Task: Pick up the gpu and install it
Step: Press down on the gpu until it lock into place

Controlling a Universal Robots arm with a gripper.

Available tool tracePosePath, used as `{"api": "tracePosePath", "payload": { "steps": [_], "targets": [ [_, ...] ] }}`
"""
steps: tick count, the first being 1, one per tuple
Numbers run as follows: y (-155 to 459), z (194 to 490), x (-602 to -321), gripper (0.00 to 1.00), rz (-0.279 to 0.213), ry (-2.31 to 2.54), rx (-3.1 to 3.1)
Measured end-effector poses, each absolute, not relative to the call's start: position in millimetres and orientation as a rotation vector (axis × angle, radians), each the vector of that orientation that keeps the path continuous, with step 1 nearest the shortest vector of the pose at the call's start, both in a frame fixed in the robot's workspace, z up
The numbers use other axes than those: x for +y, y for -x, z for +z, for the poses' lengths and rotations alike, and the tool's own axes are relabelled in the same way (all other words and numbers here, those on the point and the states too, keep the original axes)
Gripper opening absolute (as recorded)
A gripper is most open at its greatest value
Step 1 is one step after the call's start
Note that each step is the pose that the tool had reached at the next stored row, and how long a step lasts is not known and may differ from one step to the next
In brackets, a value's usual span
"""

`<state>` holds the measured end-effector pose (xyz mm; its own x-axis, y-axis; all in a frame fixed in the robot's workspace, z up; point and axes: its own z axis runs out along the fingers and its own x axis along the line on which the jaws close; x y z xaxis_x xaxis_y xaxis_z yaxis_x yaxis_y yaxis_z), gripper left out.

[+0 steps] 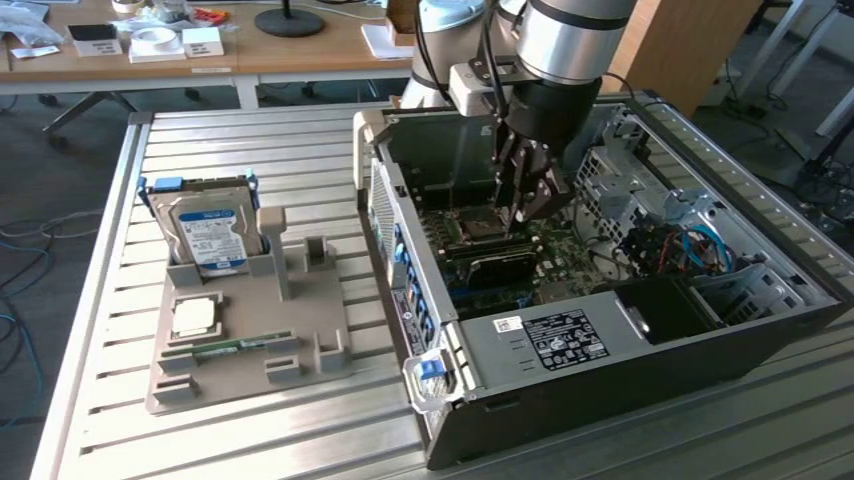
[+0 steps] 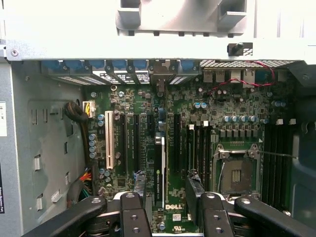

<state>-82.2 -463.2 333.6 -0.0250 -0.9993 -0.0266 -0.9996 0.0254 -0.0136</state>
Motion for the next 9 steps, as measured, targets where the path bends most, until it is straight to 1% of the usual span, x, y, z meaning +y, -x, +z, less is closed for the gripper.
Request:
{"api": "tracePosePath", "payload": {
  "steps": [8, 9],
  "targets": [
    [82.2, 333.6, -463.2, 0.45, 0.014, 2.173, 2.229],
    [82.2, 333.6, -463.2, 0.38, 0.014, 2.173, 2.229]
  ]
}}
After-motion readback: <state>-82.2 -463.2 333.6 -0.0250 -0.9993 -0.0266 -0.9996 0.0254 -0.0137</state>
